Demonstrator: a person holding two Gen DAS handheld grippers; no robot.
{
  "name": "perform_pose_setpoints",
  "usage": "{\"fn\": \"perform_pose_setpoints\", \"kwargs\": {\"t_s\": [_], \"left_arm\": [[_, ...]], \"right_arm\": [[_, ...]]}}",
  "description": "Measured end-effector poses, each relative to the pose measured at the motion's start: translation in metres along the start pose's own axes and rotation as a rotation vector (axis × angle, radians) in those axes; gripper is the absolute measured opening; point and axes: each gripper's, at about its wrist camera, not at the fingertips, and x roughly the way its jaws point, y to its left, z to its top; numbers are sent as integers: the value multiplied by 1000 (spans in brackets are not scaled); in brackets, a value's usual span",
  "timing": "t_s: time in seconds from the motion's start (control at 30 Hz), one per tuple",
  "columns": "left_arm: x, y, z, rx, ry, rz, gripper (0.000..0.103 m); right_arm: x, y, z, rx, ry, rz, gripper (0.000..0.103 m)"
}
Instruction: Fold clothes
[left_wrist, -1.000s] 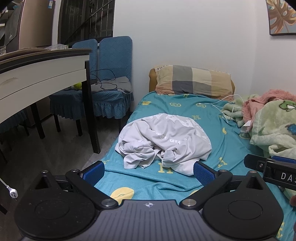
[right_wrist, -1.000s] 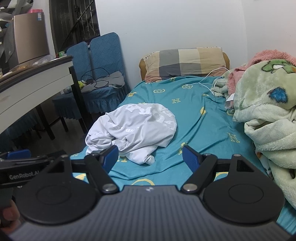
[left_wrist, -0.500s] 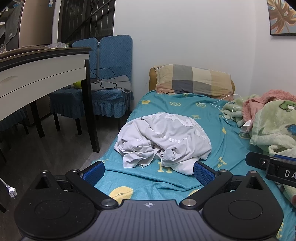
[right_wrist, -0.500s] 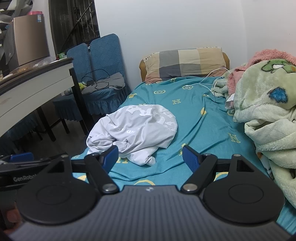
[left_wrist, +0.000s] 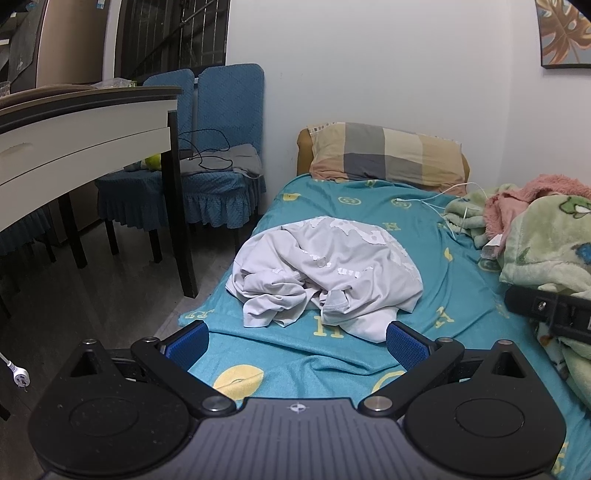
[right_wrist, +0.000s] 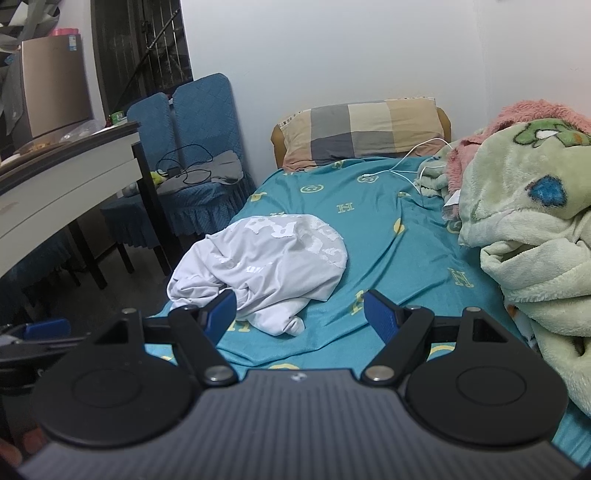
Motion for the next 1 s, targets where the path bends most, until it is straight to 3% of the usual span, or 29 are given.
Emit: {"fn": "perform_pose_setpoints", "kwargs": {"t_s": [0.6,1.0], "left_arm": [[19,3,-1,-12,22,-1,101],[97,1,21,41,95,19,95]], "right_arm": [[-5,-10,6,38,4,-15,78],[0,-16,6,64,39,-27,78]]}}
